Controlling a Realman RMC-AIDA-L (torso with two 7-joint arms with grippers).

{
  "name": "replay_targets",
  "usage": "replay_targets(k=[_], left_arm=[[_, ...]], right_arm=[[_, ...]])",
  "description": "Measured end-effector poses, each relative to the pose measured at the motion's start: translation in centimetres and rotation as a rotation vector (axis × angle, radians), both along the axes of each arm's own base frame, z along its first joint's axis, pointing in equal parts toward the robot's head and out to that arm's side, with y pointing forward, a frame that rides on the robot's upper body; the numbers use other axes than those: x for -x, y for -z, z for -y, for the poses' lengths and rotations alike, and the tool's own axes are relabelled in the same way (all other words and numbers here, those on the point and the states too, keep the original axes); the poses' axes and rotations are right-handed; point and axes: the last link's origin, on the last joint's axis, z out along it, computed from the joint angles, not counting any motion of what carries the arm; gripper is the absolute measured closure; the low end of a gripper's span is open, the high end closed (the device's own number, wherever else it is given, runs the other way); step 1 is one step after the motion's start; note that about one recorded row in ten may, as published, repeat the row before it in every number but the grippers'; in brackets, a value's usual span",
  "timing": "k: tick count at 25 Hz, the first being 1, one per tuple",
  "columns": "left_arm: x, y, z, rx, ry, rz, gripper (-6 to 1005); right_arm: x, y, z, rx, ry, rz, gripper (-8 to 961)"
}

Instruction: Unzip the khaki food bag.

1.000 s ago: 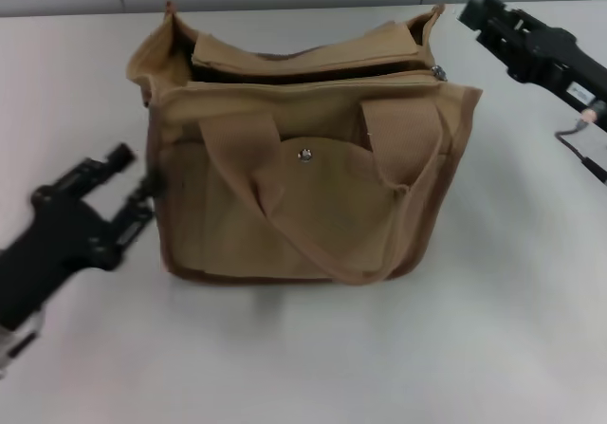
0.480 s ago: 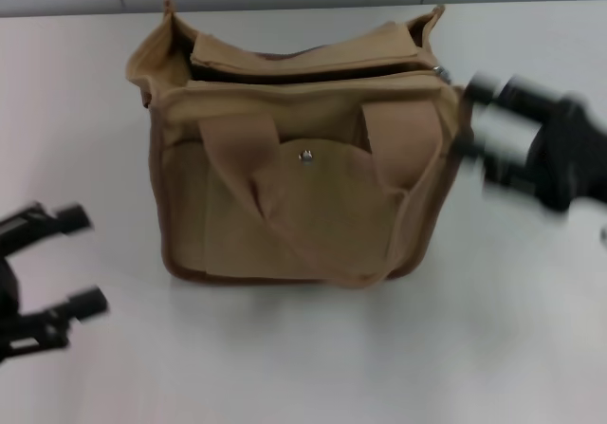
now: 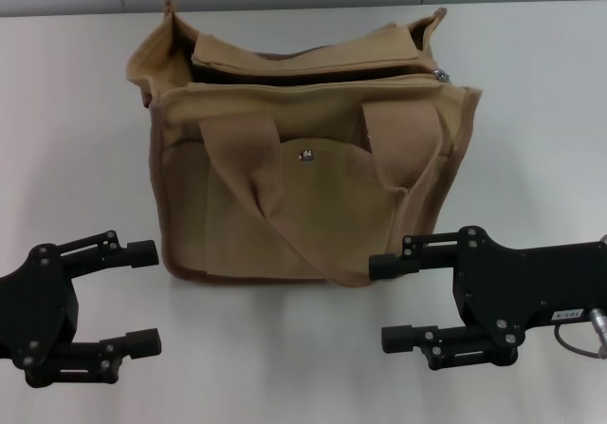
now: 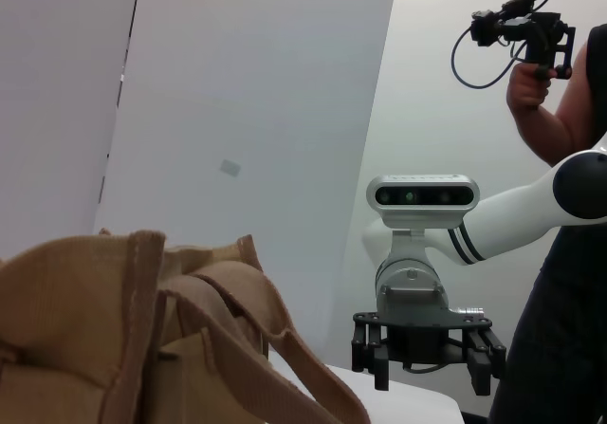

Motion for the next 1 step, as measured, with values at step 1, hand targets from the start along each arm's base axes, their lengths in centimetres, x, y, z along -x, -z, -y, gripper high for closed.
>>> replay_targets(k=[1], left_arm=[[-0.01, 0.0, -0.02, 0.0, 0.0, 0.0, 140]], right_arm=[[0.01, -0.01, -0.02, -0.002, 0.0, -0.001, 298]])
